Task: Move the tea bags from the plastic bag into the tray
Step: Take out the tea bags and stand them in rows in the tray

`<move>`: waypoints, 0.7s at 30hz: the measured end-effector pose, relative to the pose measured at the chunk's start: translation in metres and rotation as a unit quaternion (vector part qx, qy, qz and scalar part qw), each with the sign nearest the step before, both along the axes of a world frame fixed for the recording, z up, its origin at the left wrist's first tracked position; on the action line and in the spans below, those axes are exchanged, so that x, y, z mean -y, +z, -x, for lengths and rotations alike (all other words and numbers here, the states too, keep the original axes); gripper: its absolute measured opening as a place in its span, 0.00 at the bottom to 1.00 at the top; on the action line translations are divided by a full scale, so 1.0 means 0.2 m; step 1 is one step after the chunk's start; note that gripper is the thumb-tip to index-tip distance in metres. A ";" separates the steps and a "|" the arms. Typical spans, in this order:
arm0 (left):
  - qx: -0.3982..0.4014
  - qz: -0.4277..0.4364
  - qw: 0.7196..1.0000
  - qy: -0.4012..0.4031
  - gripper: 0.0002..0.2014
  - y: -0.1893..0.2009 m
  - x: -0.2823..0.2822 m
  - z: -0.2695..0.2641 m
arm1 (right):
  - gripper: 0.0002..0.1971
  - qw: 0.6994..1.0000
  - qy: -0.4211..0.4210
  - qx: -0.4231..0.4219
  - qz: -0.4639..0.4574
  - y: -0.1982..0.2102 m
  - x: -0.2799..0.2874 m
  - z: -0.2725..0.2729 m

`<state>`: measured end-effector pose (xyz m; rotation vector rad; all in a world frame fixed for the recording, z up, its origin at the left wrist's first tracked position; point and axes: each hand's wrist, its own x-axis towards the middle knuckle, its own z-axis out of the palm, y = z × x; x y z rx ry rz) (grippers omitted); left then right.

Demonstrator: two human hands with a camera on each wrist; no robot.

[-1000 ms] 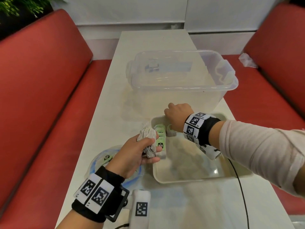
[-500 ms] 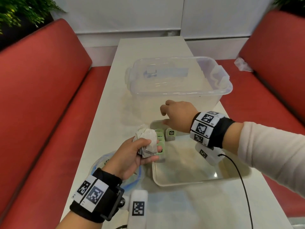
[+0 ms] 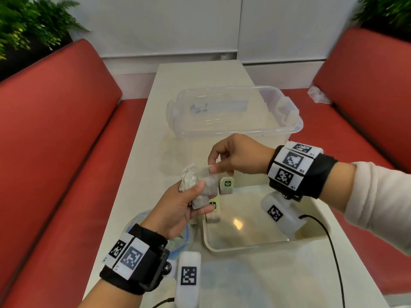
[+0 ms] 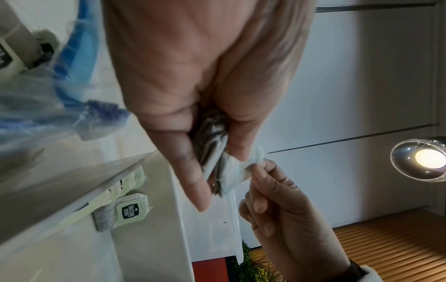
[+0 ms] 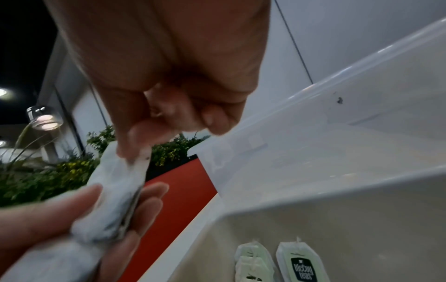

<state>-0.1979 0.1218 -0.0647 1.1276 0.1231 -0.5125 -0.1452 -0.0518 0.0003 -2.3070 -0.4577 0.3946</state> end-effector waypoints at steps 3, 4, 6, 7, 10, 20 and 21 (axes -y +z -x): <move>-0.006 0.010 1.000 0.010 0.11 -0.01 -0.01 0.00 | 0.06 0.992 0.008 -0.097 -0.074 0.03 0.05 0.00; -0.010 0.013 1.000 0.014 0.11 -0.02 -0.01 0.00 | 0.05 0.990 0.003 -0.112 -0.082 0.04 0.06 0.00; -0.016 0.013 1.000 0.018 0.11 -0.03 -0.01 0.00 | 0.03 0.992 -0.012 -0.108 -0.064 0.04 0.08 -0.01; -0.017 0.011 1.000 0.018 0.11 -0.04 -0.01 0.00 | 0.04 0.996 -0.014 -0.088 -0.029 0.03 0.09 -0.02; -0.020 0.014 1.000 0.018 0.11 -0.05 -0.02 0.00 | 0.05 0.989 0.020 -0.004 0.148 -0.03 0.11 -0.06; -0.023 0.013 0.999 0.021 0.12 -0.08 -0.01 0.01 | 0.09 0.910 0.103 0.048 0.399 -0.35 0.05 -0.15; -0.022 0.012 0.999 0.021 0.13 -0.08 -0.01 0.01 | 0.09 0.906 0.105 0.045 0.407 -0.37 0.04 -0.15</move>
